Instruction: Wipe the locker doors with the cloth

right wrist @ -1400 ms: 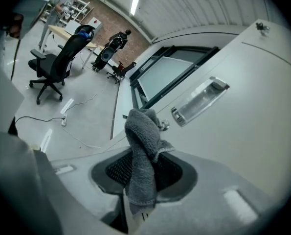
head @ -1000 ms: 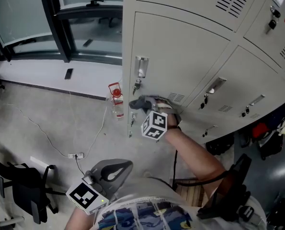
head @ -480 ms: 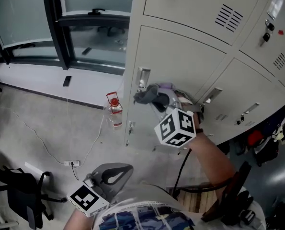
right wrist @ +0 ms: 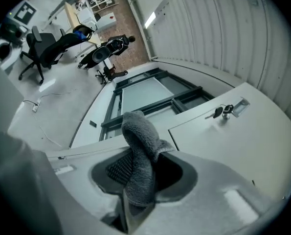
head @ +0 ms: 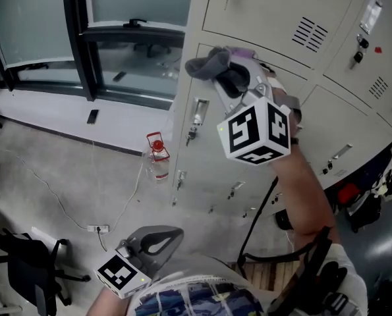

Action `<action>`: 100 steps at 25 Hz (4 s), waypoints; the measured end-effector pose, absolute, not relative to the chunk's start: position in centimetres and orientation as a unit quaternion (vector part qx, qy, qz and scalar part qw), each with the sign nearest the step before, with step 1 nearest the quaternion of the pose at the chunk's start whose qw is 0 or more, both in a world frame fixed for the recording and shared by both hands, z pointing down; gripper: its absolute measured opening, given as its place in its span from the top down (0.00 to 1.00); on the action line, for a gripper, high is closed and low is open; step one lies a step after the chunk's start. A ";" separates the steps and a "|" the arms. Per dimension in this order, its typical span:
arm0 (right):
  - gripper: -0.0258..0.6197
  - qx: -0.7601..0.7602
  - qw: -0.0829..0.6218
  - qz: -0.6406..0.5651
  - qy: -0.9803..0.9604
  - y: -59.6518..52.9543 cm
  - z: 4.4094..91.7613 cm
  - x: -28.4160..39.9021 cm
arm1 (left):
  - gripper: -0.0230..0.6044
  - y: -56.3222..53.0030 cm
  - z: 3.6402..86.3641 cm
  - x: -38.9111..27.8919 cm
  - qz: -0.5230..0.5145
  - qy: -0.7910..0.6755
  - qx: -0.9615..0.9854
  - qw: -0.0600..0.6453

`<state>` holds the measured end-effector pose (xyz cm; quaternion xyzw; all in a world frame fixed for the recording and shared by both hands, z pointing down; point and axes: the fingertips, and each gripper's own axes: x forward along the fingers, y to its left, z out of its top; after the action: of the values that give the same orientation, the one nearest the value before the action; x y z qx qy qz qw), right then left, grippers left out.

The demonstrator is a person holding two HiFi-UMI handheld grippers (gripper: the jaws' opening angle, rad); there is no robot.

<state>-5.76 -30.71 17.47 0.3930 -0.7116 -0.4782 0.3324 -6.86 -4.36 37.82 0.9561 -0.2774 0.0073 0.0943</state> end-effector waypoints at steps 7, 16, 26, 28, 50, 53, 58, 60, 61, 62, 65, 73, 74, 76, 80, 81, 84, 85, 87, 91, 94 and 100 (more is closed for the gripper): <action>0.78 0.385 0.355 -0.476 -0.707 -32.1 20.5 -6.8 | 0.96 -4.2 38.0 -7.6 0.000 -0.290 0.951 0.104; 0.78 0.340 0.374 -0.404 -0.762 -32.1 26.7 -7.1 | 0.96 -4.0 38.2 -7.5 -0.005 -0.288 0.952 0.104; 0.78 0.322 0.404 -0.397 -0.759 -31.8 30.7 -7.2 | 0.96 -4.2 38.4 -7.6 -0.019 -0.293 0.949 0.116; 0.78 0.309 0.422 -0.394 -0.756 -31.7 32.3 -7.3 | 0.96 -4.2 38.3 -7.5 -0.022 -0.292 0.949 0.119; 0.78 0.273 0.448 -0.317 -0.790 -29.3 40.0 -4.4 | 0.96 -4.0 39.0 -6.5 -0.006 -0.275 0.955 0.107; 0.78 0.268 0.473 -0.308 -0.780 -29.2 42.9 -2.8 | 0.96 -4.1 39.0 -5.9 -0.004 -0.266 0.958 0.103; 0.78 0.257 0.507 -0.303 -0.764 -30.1 47.5 -2.1 | 0.96 -4.0 38.8 -5.2 0.002 -0.254 0.962 0.099; 0.78 0.257 0.502 -0.316 -0.763 -30.6 48.1 -3.0 | 0.96 -4.1 38.8 -5.6 0.003 -0.260 0.960 0.103; 0.78 0.259 0.495 -0.326 -0.763 -30.7 48.0 -3.7 | 0.96 -4.1 38.8 -5.9 0.003 -0.264 0.959 0.104; 0.78 0.263 0.486 -0.335 -0.763 -30.8 47.8 -4.4 | 0.96 -4.2 38.8 -6.2 0.003 -0.268 0.958 0.106; 0.78 0.275 0.468 -0.354 -0.762 -31.3 47.5 -5.9 | 0.96 -4.4 39.1 -7.2 0.003 -0.280 0.953 0.118; 0.78 0.269 0.479 -0.356 -0.756 -32.1 50.0 -7.2 | 0.96 -5.3 39.2 -8.0 0.009 -0.286 0.951 0.120; 0.78 0.265 0.483 -0.354 -0.756 -32.1 50.4 -7.3 | 0.96 -5.4 39.2 -7.9 0.010 -0.284 0.951 0.120; 0.78 0.259 0.488 -0.349 -0.757 -32.1 51.2 -7.4 | 0.96 -5.5 39.4 -7.9 0.012 -0.284 0.951 0.122; 0.78 0.246 0.498 -0.335 -0.761 -32.0 53.0 -7.5 | 0.96 -5.7 39.7 -7.9 0.017 -0.282 0.951 0.124; 0.78 0.241 0.500 -0.331 -0.763 -32.0 53.5 -7.6 | 0.96 -5.7 39.8 -7.9 0.018 -0.282 0.951 0.125; 0.78 0.235 0.508 -0.322 -0.764 -32.1 54.8 -7.5 | 0.96 -6.0 39.7 -7.8 0.021 -0.284 0.951 0.124; 0.78 0.234 0.511 -0.320 -0.763 -32.2 55.3 -7.4 | 0.96 -6.1 39.6 -7.9 0.022 -0.286 0.950 0.123; 0.78 0.230 0.516 -0.316 -0.762 -32.2 56.1 -7.4 | 0.96 -6.3 39.5 -8.2 0.024 -0.293 0.948 0.123; 0.78 0.219 0.520 -0.311 -0.765 -32.2 57.6 -7.5 | 0.96 -6.5 39.7 -8.5 0.027 -0.303 0.944 0.127; 0.78 0.214 0.520 -0.305 -0.768 -32.1 58.3 -7.4 | 0.96 -6.4 39.8 -8.1 0.031 -0.304 0.943 0.129; 0.78 0.206 0.502 -0.297 -0.786 -29.4 57.6 -6.1 | 0.96 -6.9 39.7 -7.0 0.039 -0.305 0.943 0.130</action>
<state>-6.05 -29.36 57.56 0.2060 -0.7860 -0.2967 0.5017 -7.00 -6.90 39.74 0.9426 -0.3049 0.0392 0.1302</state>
